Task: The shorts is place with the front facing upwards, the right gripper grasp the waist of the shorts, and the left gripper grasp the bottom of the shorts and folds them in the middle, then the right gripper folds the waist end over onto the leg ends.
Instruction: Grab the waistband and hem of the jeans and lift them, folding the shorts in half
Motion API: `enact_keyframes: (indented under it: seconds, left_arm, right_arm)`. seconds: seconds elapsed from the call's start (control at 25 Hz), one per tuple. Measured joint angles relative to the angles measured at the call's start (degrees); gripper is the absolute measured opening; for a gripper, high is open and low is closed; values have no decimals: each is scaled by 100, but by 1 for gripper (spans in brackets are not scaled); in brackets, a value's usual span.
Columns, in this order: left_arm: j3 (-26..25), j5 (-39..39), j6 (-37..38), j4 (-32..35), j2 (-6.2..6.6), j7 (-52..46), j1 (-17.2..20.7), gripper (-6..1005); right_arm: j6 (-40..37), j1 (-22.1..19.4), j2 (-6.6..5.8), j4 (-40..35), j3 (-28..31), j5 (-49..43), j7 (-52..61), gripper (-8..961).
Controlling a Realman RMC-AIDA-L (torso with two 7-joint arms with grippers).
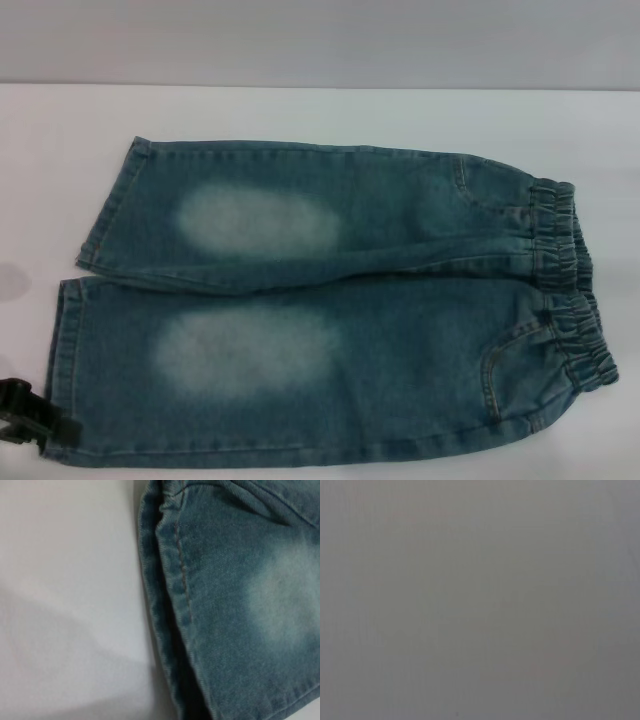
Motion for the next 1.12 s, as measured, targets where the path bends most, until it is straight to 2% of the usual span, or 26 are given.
enact_keyframes:
  seconds: [0.12,0.32,0.56,0.68,0.8,0.88,1.0,1.12]
  left_arm:
    - [-2,96,-12,19,-3,-18,-29,316]
    - [-3,103,-21,30,-6,-37,-54,94]
    - [-55,100,-134,85,-39,-150,-113,36]
    - [-63,90,-170,116,-77,-149,-172,37]
    - [-162,77,-217,183,-111,-160,-229,39]
    - [-318,73,-230,231,-139,-138,-280,40]
    - [-478,70,-269,272,-168,-120,-344,41]
    - [-507,63,-352,294,-181,-114,-386,43]
  right_arm:
    - [0,-3,0,0,0,3,0,500]
    - [0,-7,0,1,0,4,0,499]
    - [2,-15,0,-8,-7,3,68,499]
    - [171,-23,0,-119,-63,-71,342,499]
    - [765,-18,-13,-534,-236,-719,1151,499]
    - [902,-17,-24,-649,-308,-938,1441,499]
    - [1122,-36,-110,-988,-607,-1696,2466,499]
    - [1107,-78,-256,-1329,-1022,-2485,3731,499]
